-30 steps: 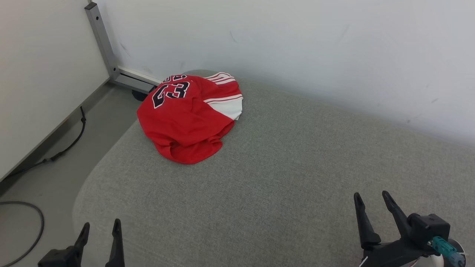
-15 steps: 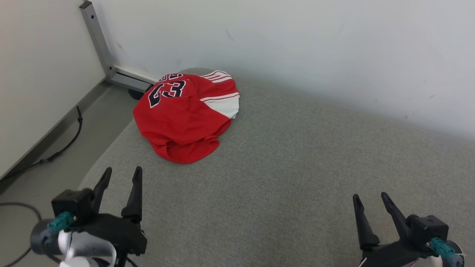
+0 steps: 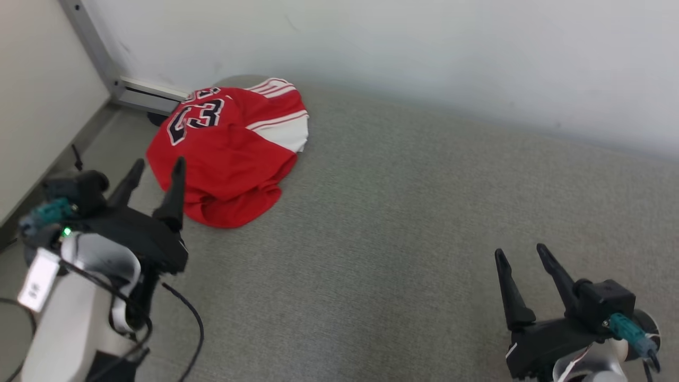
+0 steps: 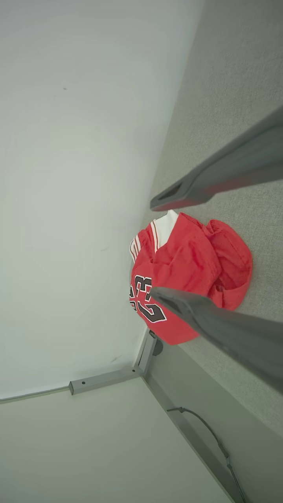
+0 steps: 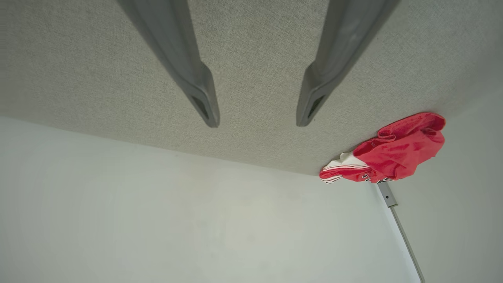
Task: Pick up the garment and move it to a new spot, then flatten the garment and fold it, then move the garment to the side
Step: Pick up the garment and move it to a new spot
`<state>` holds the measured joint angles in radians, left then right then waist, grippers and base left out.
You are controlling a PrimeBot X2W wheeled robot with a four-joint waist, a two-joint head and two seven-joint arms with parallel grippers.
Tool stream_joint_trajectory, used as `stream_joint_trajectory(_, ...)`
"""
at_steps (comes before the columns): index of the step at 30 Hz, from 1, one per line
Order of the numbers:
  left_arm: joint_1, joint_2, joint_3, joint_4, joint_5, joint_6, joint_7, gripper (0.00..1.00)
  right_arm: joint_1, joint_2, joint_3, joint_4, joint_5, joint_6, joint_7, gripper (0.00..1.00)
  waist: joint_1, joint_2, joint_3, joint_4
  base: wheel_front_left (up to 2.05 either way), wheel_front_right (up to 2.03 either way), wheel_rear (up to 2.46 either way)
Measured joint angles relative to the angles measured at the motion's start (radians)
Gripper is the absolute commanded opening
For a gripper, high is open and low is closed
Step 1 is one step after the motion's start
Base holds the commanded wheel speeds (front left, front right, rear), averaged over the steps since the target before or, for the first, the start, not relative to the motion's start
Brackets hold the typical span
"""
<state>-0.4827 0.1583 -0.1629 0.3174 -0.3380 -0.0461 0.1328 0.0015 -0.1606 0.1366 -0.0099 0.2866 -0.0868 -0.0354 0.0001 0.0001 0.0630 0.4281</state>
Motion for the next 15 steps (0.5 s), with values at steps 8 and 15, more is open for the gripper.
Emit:
stream_joint_trajectory(8, -0.158, 0.011, 0.055, 0.166, -0.083, -0.039, 0.046, 1.00, -0.053, -0.021, -0.001, -0.030, -0.014, 0.000, 0.019, 1.00, 0.0001, 0.0000, 0.068, -0.059, 0.00, 0.00, 0.00)
stream_joint_trajectory(15, -0.329, 0.042, 0.101, 0.331, -0.149, -0.060, 0.105, 1.00, -0.118, -0.032, 0.002, -0.057, -0.028, 0.000, 0.042, 1.00, 0.0002, 0.0000, 0.148, -0.110, 0.00, 0.00, 0.00)
